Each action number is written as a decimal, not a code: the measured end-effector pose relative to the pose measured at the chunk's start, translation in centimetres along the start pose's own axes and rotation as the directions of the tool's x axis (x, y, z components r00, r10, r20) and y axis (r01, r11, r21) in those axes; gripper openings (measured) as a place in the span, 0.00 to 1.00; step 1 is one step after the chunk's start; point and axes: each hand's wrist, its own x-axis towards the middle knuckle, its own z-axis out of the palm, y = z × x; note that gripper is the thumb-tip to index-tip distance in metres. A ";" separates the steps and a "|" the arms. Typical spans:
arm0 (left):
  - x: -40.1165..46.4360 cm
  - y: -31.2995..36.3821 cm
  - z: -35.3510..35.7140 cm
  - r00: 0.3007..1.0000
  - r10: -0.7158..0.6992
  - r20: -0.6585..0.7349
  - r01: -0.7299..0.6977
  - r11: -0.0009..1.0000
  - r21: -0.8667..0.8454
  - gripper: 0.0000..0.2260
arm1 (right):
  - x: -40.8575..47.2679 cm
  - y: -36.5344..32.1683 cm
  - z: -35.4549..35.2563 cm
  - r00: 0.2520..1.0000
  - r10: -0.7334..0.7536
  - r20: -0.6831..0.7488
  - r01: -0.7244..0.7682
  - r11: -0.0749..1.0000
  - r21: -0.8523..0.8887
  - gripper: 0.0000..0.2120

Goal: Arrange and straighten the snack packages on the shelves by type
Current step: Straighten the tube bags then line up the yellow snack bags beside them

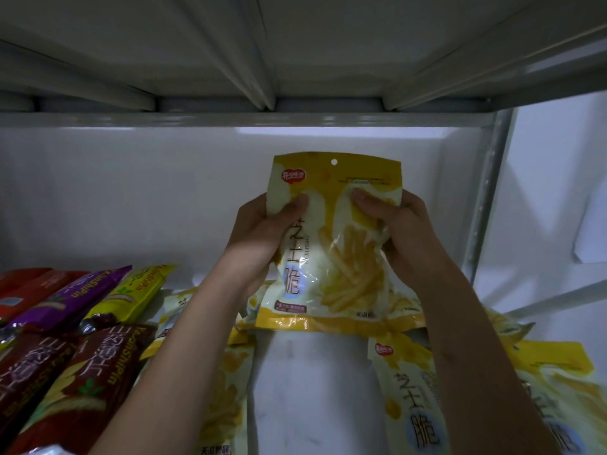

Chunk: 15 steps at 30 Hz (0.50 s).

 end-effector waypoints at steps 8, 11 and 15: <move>-0.4 0.5 -0.4 0.997 -0.062 0.042 0.061 0.998 0.006 0.09 | 0.2 0.5 -0.3 0.997 0.033 -0.065 -0.036 0.998 -0.047 0.08; -0.7 0.6 -0.6 0.995 -0.103 0.017 0.102 0.993 0.053 0.09 | 0.4 0.8 -0.4 0.993 0.060 -0.103 -0.071 0.992 -0.103 0.07; -2.1 -0.4 -1.4 0.970 -0.241 -0.040 0.243 0.969 0.052 0.08 | -0.2 1.4 -0.2 0.985 0.151 -0.084 -0.163 0.973 -0.161 0.07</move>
